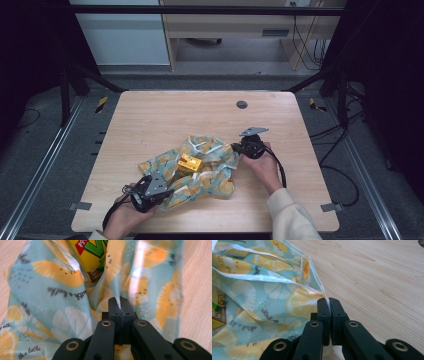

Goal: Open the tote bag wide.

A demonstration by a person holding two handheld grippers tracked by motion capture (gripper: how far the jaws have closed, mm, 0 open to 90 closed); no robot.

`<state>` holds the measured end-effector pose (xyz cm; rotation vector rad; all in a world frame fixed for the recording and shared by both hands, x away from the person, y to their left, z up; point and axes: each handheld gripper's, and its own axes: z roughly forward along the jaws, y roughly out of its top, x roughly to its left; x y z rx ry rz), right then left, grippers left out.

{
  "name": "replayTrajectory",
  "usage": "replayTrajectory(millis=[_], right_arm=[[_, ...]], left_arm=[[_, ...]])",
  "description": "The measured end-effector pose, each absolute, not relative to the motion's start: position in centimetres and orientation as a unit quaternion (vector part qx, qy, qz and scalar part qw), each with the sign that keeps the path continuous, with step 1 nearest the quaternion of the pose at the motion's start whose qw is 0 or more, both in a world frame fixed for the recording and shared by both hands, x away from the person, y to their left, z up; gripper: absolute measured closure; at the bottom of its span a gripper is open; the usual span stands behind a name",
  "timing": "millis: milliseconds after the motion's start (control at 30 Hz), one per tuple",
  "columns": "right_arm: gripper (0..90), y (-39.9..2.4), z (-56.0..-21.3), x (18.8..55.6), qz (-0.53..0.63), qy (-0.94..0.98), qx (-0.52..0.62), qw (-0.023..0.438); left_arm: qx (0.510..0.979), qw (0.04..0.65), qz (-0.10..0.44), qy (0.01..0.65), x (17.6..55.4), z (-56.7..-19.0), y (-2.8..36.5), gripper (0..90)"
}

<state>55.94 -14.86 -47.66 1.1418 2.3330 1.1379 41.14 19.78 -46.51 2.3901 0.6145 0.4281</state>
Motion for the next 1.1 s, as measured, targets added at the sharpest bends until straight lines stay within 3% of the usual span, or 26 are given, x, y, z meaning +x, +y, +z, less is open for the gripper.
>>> replayTrajectory(millis=[1100], right_arm=[[89.7,-16.2,-48.3,56.5,0.374,0.801,0.424,0.197]], left_arm=[[0.906,0.309,0.174,0.230,40.2,-46.0,20.2,90.0]])
